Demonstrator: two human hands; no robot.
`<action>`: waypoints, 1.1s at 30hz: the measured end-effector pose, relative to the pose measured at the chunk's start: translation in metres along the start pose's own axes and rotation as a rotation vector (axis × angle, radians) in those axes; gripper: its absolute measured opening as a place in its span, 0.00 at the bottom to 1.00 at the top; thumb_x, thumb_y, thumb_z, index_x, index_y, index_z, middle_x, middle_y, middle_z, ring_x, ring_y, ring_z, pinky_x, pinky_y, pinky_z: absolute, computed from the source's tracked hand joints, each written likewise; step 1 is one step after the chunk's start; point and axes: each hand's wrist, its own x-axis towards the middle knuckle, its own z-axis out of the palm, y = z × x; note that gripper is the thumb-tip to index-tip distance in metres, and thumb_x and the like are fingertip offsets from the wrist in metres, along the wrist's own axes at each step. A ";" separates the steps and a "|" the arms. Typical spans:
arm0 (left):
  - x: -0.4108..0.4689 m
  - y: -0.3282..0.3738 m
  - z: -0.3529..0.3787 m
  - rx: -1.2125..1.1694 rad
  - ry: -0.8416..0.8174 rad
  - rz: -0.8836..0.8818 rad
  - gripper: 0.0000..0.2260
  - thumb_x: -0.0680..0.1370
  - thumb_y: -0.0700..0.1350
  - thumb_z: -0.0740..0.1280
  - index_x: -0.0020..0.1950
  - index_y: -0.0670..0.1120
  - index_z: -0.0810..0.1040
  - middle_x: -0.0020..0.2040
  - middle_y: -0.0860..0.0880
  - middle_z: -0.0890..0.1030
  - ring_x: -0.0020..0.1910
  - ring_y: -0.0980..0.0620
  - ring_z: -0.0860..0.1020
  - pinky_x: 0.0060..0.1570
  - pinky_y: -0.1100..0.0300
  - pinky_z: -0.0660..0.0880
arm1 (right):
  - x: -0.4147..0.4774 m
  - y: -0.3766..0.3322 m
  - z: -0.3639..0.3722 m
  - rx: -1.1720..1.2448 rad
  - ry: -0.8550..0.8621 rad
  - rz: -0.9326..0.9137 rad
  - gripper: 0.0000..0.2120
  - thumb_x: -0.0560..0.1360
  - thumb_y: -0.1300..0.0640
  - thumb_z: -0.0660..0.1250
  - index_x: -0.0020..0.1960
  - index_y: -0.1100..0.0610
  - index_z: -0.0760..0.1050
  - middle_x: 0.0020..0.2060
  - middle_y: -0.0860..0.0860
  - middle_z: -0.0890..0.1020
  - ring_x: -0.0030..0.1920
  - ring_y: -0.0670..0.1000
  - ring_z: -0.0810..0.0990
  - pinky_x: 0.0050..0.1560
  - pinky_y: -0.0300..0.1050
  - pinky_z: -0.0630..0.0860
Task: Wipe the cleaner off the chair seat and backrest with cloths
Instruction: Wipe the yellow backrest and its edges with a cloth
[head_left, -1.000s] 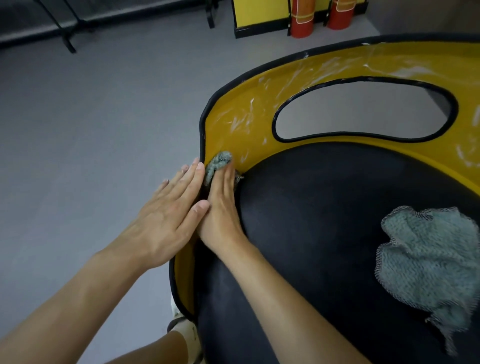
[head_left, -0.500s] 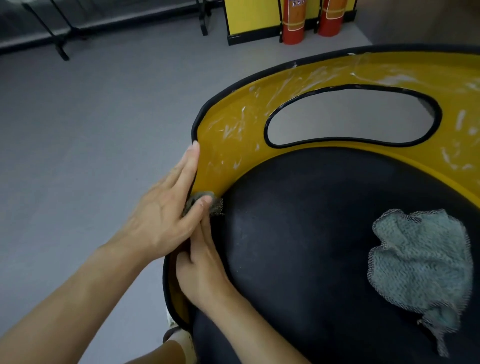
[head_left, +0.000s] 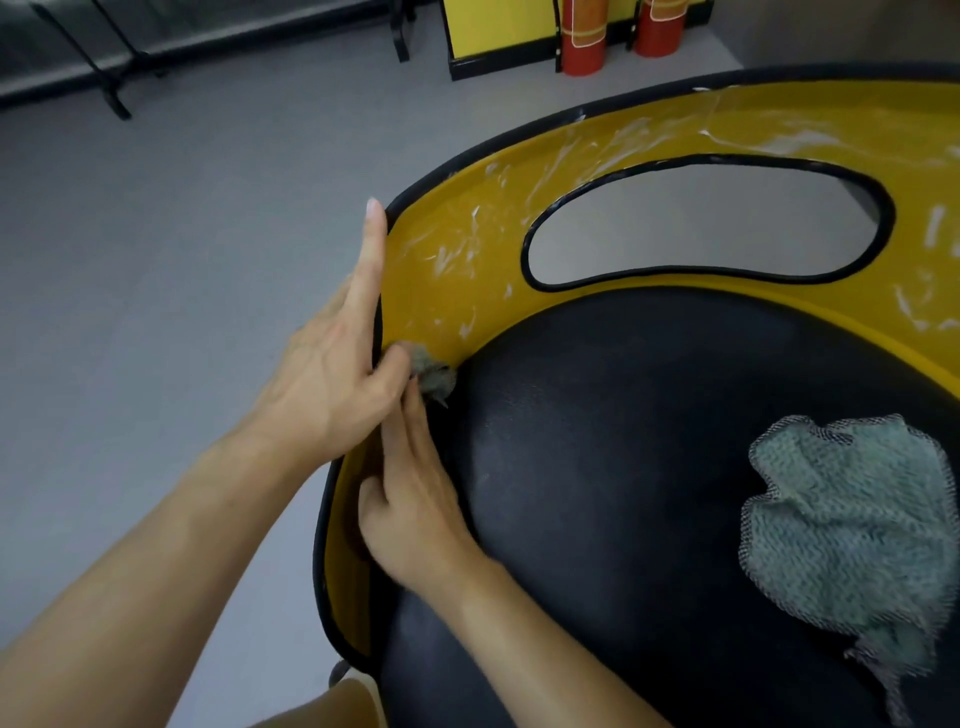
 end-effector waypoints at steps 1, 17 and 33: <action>0.001 0.001 0.000 -0.004 -0.004 -0.003 0.44 0.81 0.42 0.63 0.77 0.67 0.30 0.66 0.45 0.76 0.48 0.41 0.79 0.50 0.37 0.77 | -0.003 0.001 0.001 -0.024 -0.026 -0.017 0.46 0.72 0.69 0.58 0.82 0.52 0.38 0.81 0.49 0.38 0.80 0.47 0.36 0.80 0.53 0.48; 0.000 0.006 -0.003 -0.001 -0.015 -0.059 0.43 0.82 0.44 0.63 0.78 0.66 0.31 0.63 0.39 0.76 0.51 0.37 0.78 0.53 0.37 0.77 | 0.019 0.026 -0.023 -0.492 -0.030 0.000 0.43 0.73 0.60 0.62 0.81 0.64 0.43 0.81 0.61 0.44 0.81 0.55 0.40 0.80 0.54 0.40; 0.001 0.008 -0.001 -0.050 -0.018 -0.072 0.39 0.82 0.46 0.61 0.79 0.66 0.34 0.53 0.47 0.71 0.51 0.34 0.77 0.54 0.34 0.74 | 0.042 0.006 -0.022 -0.400 0.076 0.146 0.43 0.74 0.57 0.63 0.81 0.65 0.44 0.81 0.62 0.47 0.81 0.57 0.43 0.79 0.59 0.41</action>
